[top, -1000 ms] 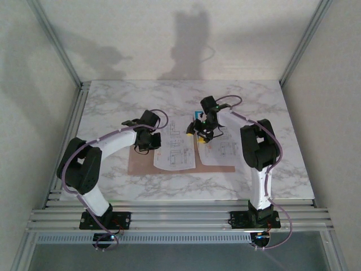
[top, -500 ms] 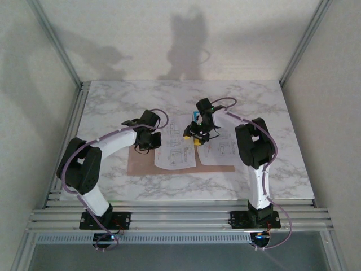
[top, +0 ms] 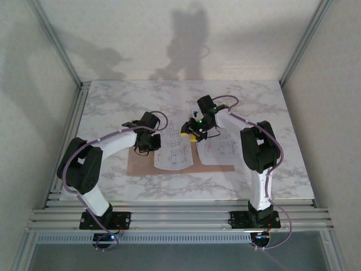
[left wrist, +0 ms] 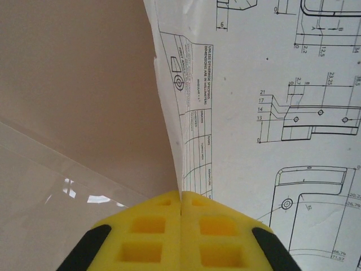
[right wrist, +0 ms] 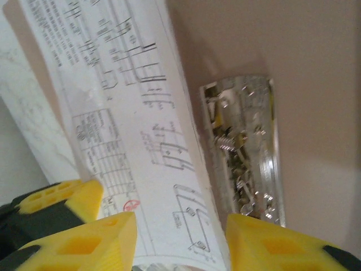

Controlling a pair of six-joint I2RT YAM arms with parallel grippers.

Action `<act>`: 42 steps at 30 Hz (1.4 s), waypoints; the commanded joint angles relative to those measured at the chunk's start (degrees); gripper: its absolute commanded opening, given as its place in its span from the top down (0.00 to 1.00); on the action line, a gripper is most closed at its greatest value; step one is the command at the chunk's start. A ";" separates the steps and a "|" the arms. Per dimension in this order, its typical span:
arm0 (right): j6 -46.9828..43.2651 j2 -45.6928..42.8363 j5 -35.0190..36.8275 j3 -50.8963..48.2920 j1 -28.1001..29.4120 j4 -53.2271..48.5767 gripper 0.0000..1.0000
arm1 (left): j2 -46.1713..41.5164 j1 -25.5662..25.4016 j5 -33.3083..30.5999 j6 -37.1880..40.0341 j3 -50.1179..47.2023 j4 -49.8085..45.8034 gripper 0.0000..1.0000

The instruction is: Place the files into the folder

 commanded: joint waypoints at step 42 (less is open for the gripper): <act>-24.21 -17.46 24.06 -11.20 5.79 6.04 1.00 | -12.33 13.84 -1.90 -13.49 -11.13 0.28 0.52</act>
